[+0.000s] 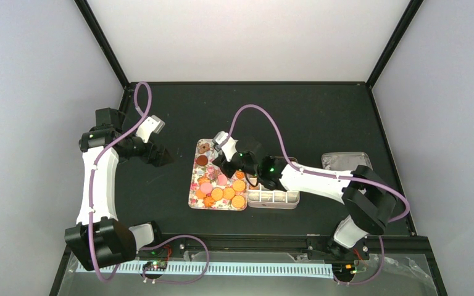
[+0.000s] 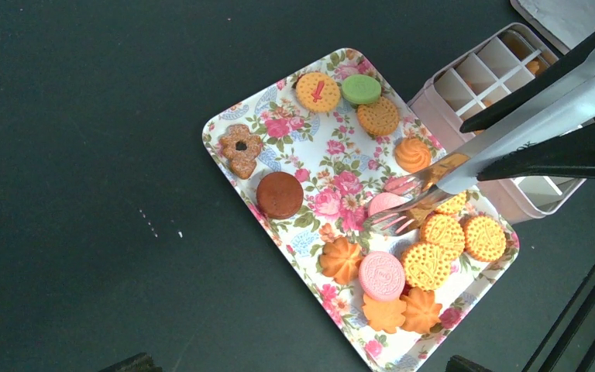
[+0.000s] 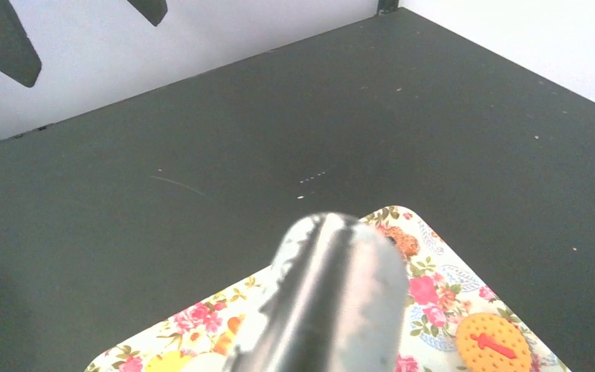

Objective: Pack the cookies

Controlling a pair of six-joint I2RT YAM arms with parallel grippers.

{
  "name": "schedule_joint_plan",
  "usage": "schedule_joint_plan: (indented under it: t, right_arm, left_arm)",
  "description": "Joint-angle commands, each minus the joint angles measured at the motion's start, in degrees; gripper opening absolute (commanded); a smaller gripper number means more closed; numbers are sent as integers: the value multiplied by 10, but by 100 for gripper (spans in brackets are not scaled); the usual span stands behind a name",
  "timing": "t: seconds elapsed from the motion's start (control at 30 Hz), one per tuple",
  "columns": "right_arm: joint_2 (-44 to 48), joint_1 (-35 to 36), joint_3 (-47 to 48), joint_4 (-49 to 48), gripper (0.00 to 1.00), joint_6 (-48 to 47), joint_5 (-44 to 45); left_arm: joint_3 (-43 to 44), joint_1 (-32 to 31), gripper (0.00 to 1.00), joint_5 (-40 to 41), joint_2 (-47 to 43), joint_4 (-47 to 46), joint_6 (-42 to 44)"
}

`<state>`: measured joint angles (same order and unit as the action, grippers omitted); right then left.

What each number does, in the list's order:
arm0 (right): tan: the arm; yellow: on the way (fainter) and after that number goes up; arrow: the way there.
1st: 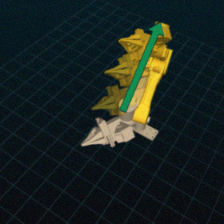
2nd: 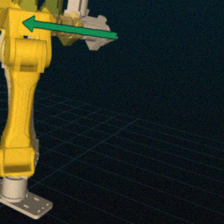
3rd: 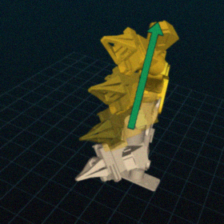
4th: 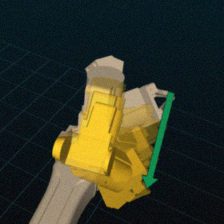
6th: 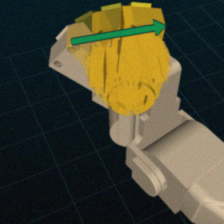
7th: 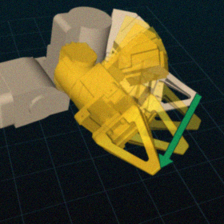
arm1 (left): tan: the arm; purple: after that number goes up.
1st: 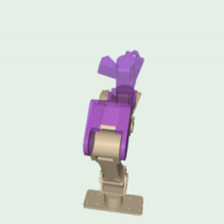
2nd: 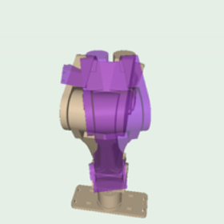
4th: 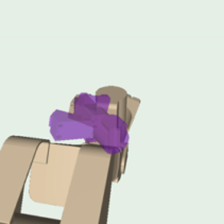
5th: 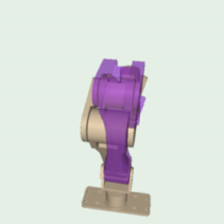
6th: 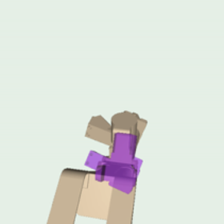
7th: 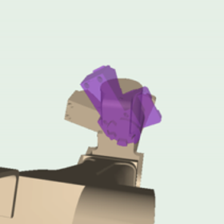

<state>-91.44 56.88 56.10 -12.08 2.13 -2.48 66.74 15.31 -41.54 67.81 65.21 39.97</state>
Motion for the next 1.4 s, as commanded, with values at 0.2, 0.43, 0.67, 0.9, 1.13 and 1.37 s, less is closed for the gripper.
schedule_joint_plan:
  t: [0.2,0.43,0.67,0.9,1.13,1.37]
  right_arm:
    - [28,2,5,16,1,0,23]
    - [83,0,29,45,1,-28,53]
    - [171,-23,15,108,1,-53,82]
    - [286,-39,-32,222,1,-57,146]
    - [369,-41,-84,277,4,-33,159]
    - [356,-41,-86,276,6,-31,137]
  left_arm:
    - [23,3,99,-2,-12,17,13]
    - [26,3,99,-8,-9,16,11]
    - [29,3,99,-19,-8,17,13]
    - [27,3,99,-40,-5,16,14]
    - [25,2,99,-47,-6,11,16]
    - [23,3,99,-52,-5,7,13]
